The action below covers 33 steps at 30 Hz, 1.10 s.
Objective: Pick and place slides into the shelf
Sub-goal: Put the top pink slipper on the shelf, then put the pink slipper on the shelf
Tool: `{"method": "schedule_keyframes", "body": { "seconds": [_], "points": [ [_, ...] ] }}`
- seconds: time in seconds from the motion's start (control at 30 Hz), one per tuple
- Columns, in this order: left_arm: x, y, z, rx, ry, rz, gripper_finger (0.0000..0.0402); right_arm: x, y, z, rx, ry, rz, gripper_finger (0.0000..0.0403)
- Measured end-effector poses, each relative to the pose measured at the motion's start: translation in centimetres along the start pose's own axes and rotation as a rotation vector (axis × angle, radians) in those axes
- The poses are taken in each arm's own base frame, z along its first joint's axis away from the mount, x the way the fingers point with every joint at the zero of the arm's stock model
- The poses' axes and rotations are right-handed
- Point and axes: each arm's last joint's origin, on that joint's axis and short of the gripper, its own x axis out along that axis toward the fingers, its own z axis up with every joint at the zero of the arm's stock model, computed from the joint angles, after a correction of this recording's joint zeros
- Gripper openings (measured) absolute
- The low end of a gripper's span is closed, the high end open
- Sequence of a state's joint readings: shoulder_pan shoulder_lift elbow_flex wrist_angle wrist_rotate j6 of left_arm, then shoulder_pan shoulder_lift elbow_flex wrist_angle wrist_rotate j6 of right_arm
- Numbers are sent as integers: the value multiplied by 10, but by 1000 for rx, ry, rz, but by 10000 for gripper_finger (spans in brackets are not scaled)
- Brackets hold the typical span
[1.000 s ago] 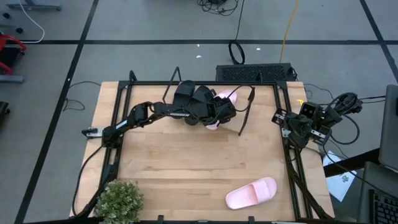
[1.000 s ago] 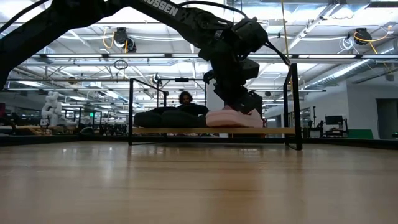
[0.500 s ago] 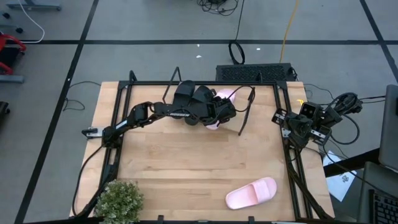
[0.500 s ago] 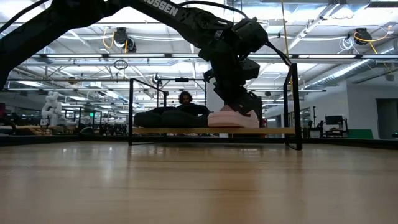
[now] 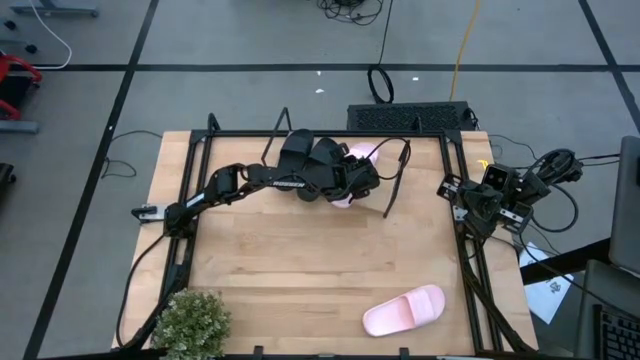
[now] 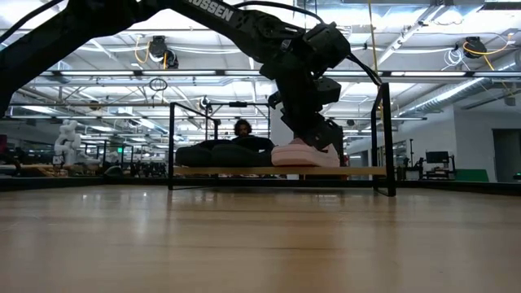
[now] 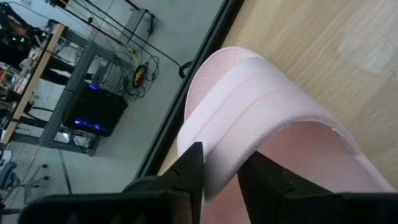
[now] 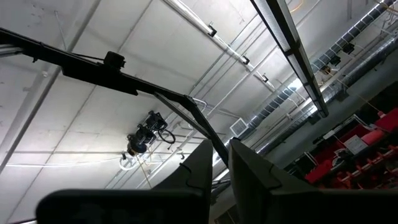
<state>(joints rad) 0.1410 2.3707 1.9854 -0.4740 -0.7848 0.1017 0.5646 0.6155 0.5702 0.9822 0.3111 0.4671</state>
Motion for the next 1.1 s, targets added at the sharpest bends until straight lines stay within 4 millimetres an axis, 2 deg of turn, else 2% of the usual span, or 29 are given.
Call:
{"method": "schedule_keyframes", "body": {
  "seconds": [0.17, 0.6, 0.9, 1.1],
  "points": [
    [0, -1, 0, -2, -4, -40, 105, 0, 0, 0, 0, 0, 0, 45],
    [-6, -2, 3, -32, -19, -66, 181, 0, 0, 0, 1, 0, 0, 45],
    [-21, 5, 10, -43, -40, -88, 189, 0, 0, 0, 2, -3, 2, 45],
    [-29, 3, 4, 4, 20, -103, 189, 0, 0, 1, 19, -4, 4, 45]
  ]
}}
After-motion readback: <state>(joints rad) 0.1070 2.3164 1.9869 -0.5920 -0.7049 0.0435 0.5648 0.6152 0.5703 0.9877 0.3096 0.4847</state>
